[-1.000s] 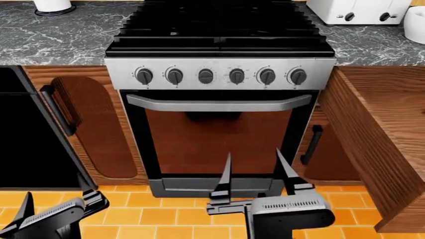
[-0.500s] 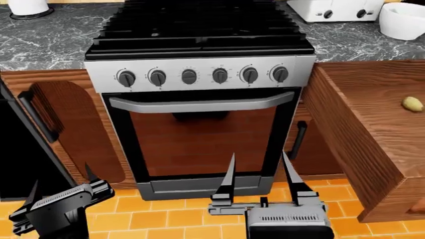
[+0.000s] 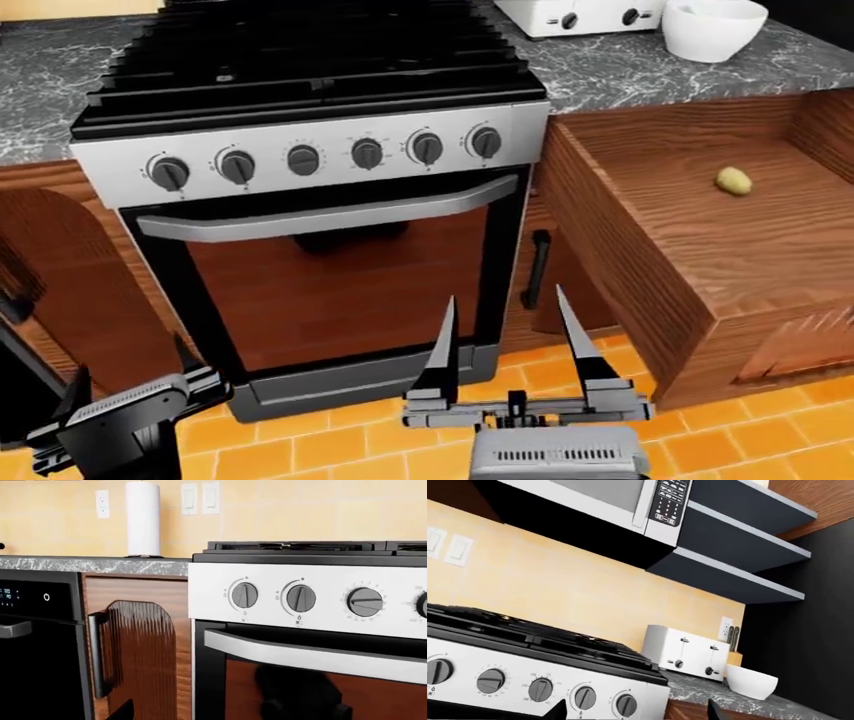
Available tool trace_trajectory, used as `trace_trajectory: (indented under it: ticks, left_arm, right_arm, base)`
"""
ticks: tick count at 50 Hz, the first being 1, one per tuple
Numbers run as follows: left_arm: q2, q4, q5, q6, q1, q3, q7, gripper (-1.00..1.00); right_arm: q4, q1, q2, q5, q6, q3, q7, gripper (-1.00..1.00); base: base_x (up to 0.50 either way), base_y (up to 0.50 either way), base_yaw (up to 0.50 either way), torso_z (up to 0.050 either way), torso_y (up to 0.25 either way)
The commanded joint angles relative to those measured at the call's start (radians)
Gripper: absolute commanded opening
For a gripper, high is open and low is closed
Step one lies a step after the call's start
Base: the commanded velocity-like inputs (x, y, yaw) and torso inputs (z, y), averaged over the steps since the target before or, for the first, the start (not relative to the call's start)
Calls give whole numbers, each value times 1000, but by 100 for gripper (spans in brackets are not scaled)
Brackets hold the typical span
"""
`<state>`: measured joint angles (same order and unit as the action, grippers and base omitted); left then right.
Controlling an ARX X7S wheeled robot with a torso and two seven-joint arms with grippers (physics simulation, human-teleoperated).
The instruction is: Place the bar in the bowl and close the drawer.
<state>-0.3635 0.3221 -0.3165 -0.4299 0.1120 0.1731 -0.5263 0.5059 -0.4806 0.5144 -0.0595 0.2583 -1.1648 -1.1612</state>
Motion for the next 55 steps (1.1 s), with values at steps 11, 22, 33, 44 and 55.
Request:
trace_trajectory:
  ticks: [11, 22, 33, 44, 55]
  left_arm:
    - [6, 31, -6, -18, 11, 4, 12, 100]
    - [3, 26, -4, -13, 11, 7, 10, 100]
    - [1, 19, -2, -9, 9, 10, 8, 100]
    - [-2, 14, -3, -2, 12, 13, 8, 100]
    - [-6, 10, -3, 2, 12, 16, 8, 100]
  right_arm:
    - [39, 4, 16, 67, -6, 4, -35, 100]
    - [23, 24, 31, 70, -47, 18, -54, 100]
    - [56, 17, 24, 64, -4, 37, -56, 100]
    - [52, 30, 30, 57, -31, 55, -69, 100]
    - [35, 36, 34, 56, -55, 63, -68, 100]
  base:
    - [0, 0, -320, 0, 0]
    - [0, 0, -320, 0, 0]
    - [0, 0, -322, 0, 0]
    - [0, 0, -321, 0, 0]
    - [0, 0, -323, 0, 0]
